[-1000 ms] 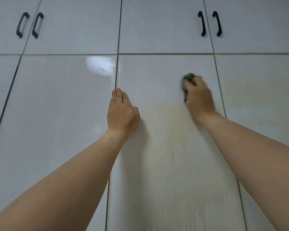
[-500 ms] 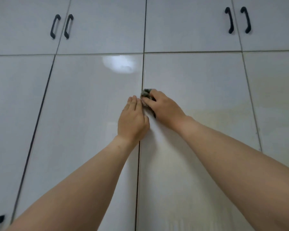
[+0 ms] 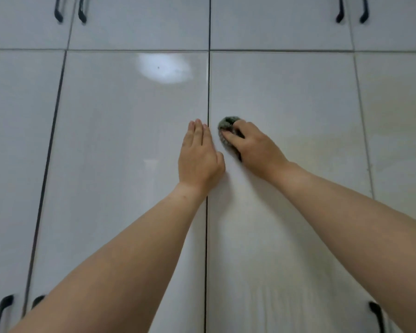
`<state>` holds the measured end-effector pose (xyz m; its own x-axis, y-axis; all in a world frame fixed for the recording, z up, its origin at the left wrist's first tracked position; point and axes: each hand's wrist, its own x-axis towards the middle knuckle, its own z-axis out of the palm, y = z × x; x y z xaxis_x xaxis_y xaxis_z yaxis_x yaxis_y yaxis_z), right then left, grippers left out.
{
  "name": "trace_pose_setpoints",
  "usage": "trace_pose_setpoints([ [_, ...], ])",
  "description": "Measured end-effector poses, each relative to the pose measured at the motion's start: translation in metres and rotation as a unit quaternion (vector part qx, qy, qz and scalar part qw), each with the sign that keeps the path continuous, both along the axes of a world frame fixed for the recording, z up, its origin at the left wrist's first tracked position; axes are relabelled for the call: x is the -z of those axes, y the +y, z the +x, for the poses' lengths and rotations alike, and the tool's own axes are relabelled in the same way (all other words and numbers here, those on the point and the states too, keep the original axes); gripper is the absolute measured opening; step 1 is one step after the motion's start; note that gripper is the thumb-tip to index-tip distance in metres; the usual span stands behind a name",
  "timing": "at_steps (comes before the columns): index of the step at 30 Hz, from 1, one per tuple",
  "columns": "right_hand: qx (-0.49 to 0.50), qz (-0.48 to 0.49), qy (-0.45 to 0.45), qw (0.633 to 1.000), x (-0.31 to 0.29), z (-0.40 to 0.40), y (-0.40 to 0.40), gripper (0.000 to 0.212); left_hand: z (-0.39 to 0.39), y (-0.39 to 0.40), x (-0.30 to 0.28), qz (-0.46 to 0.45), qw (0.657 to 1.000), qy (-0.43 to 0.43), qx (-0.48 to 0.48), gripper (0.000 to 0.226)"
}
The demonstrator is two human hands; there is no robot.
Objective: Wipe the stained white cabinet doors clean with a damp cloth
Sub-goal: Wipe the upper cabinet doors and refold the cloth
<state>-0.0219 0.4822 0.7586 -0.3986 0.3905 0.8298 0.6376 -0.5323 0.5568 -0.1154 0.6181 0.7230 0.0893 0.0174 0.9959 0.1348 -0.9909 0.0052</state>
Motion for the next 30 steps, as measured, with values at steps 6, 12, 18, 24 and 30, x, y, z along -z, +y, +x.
trace_pose_setpoints([
  [6, -0.033, 0.220, 0.181, 0.958, 0.002, -0.002, -0.017, 0.048, 0.006, -0.034, 0.024, 0.022, 1.000, -0.002, -0.013, 0.072],
  [12, -0.016, 0.141, 0.122, 0.982, 0.025, 0.046, -0.101, 0.030, 0.020, -0.055, 0.036, -0.070, 0.996, 0.040, -0.044, 0.076],
  [18, -0.033, 0.325, 0.280, 0.902, 0.021, 0.072, -0.158, 0.055, 0.025, -0.059, 0.037, -0.092, 0.994, 0.051, -0.041, 0.080],
  [24, 0.030, 0.036, 0.079, 0.996, 0.054, 0.044, -0.101, 0.044, 0.025, -0.067, 0.040, -0.118, 0.991, 0.054, -0.036, 0.081],
  [30, -0.008, 0.287, 0.256, 0.923, 0.051, 0.071, -0.167, 0.038, 0.017, -0.061, 0.041, -0.102, 0.990, 0.091, -0.031, 0.085],
])
